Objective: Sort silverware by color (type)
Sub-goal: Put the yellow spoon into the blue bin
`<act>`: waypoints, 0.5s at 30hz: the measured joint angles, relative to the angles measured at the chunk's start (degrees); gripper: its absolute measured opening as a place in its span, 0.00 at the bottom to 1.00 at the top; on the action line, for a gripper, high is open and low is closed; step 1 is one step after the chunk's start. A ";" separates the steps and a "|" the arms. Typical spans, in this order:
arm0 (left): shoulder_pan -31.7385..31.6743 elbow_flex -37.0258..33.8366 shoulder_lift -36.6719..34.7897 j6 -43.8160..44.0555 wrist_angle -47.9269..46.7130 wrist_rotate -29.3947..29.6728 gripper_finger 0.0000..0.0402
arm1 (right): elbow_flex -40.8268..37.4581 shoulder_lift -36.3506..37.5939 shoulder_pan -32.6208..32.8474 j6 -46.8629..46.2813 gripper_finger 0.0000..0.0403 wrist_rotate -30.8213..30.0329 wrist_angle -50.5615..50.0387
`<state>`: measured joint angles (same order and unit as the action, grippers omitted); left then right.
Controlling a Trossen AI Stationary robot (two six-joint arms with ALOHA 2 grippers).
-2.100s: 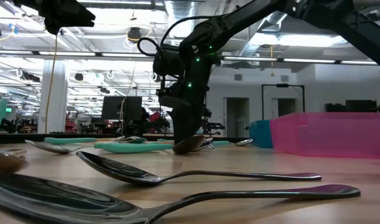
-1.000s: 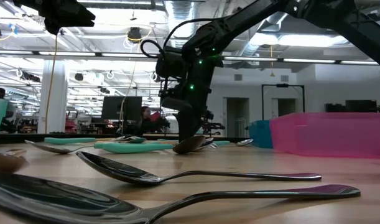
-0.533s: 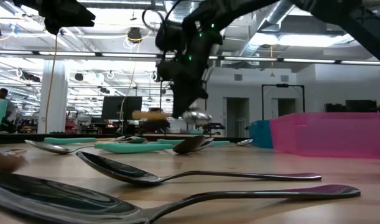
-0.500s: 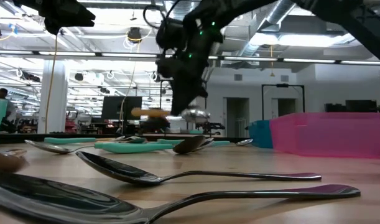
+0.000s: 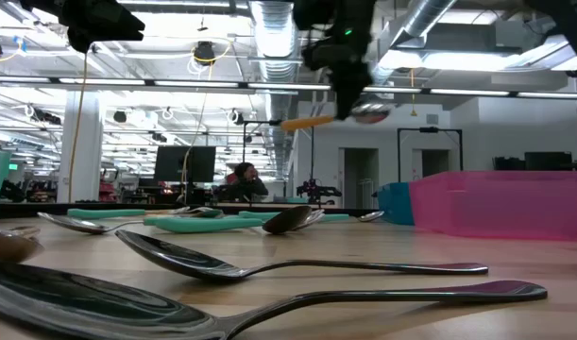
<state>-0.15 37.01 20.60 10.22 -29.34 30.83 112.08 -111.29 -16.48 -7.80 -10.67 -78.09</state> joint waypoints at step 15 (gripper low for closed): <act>-0.02 0.00 0.02 0.04 -1.73 0.00 0.31 | -10.24 16.67 -10.24 -3.47 0.05 -5.97 -11.40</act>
<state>-0.16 37.01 20.62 10.26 -31.07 30.83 101.85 -94.63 -26.72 -11.27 -16.64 -89.49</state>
